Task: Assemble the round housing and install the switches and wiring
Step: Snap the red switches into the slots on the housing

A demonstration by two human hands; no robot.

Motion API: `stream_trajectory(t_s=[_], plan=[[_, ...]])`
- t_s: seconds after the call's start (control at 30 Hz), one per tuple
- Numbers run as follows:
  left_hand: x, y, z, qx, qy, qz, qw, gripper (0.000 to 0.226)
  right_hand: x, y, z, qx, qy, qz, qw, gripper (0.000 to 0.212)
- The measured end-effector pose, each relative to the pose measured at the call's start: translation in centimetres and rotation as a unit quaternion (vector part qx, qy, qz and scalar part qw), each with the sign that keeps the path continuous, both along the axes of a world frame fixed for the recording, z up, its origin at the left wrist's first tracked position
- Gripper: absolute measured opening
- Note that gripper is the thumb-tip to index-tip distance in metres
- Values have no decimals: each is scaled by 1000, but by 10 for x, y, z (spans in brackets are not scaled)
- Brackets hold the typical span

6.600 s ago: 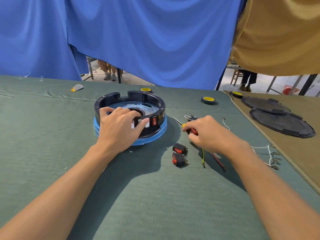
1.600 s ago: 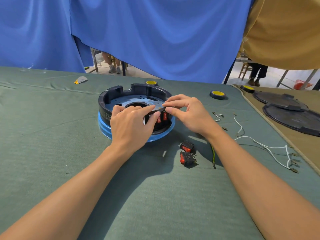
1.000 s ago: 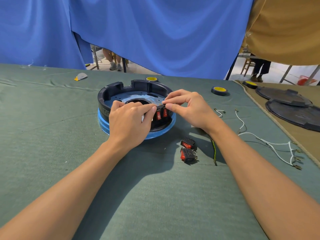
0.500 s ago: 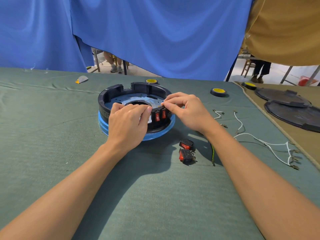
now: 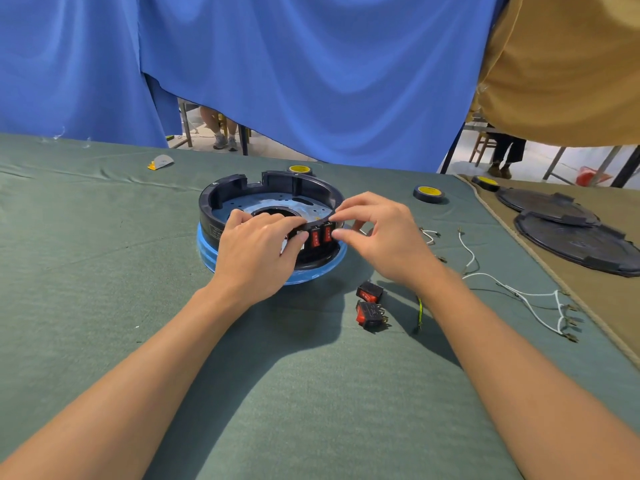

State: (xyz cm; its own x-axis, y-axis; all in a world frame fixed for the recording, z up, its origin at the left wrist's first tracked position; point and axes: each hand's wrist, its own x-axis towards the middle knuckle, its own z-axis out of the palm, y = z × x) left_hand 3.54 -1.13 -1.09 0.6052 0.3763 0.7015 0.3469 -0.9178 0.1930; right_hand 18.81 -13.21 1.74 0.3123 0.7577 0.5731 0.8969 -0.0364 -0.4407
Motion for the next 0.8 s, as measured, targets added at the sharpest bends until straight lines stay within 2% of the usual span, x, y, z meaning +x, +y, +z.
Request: stream_trajectory(t_s=[0.1,0.3,0.47,0.6,0.8], plan=[[0,0,0,5,23,15,1000,29,-14,1,-10,0,-76,-5,997,24],[5,3,0,-12,36,27,999,30,-32,9,-22,77,-123,-56,988,20],[5,2,-1,-6,20,20,1000,27,-39,10,-23,73,-126,-63,987,15],[4,1,-1,-6,17,20,1000,26,-43,12,-19,8,-133,-83,988,22],[5,1,0,-9,27,24,999,29,-54,20,-16,-6,-98,-112,989,15]])
